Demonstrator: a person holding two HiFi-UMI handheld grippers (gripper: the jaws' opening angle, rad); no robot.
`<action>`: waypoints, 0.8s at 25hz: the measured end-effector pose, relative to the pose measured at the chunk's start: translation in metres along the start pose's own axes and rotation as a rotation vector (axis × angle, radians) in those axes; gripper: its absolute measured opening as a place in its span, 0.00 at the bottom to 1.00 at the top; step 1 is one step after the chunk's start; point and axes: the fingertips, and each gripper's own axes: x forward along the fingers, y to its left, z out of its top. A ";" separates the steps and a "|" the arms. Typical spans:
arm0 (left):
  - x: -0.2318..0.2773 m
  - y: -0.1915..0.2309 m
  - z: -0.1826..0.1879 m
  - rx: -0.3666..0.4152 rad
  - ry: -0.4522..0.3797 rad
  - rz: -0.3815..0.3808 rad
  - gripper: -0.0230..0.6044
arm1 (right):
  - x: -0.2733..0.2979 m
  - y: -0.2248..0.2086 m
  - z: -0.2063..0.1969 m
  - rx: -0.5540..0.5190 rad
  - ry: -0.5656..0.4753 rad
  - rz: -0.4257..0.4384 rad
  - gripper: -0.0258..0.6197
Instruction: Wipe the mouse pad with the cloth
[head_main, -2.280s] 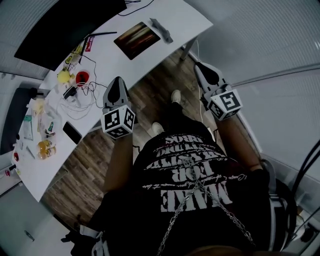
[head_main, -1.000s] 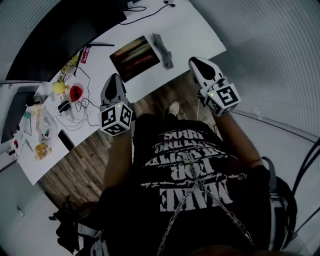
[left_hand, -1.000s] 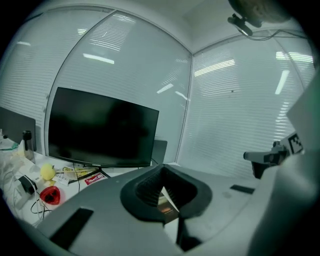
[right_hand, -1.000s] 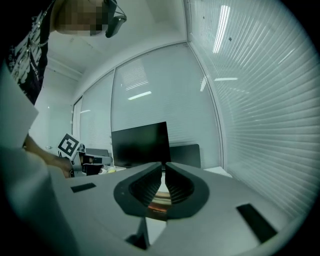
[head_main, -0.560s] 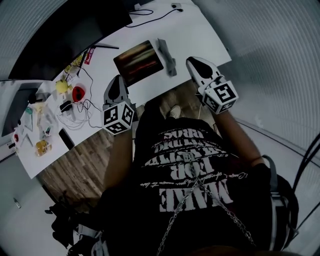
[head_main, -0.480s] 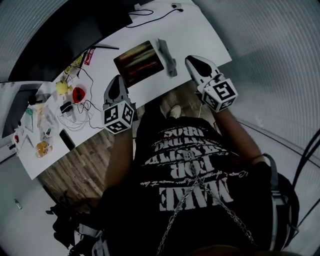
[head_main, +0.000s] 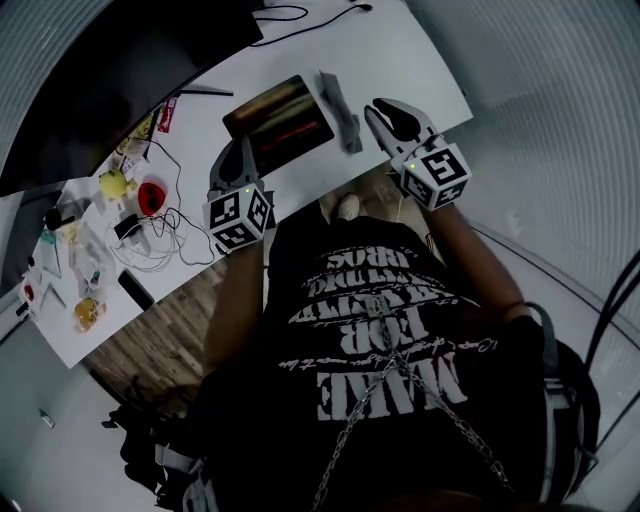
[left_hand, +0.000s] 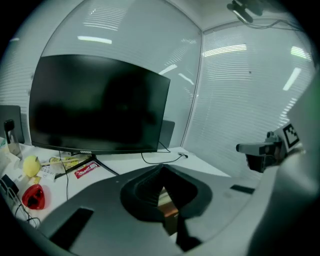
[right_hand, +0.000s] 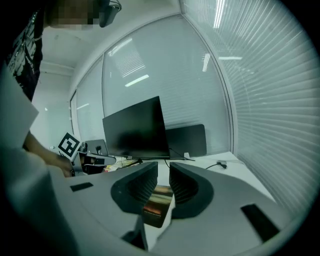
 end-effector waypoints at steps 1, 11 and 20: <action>0.006 0.003 -0.007 -0.002 0.021 -0.007 0.05 | 0.007 -0.002 -0.010 0.010 0.026 -0.007 0.12; 0.077 0.039 -0.066 -0.018 0.197 -0.073 0.05 | 0.073 -0.036 -0.103 0.096 0.241 -0.089 0.16; 0.115 0.042 -0.114 -0.037 0.321 -0.129 0.04 | 0.114 -0.054 -0.195 0.129 0.490 -0.093 0.21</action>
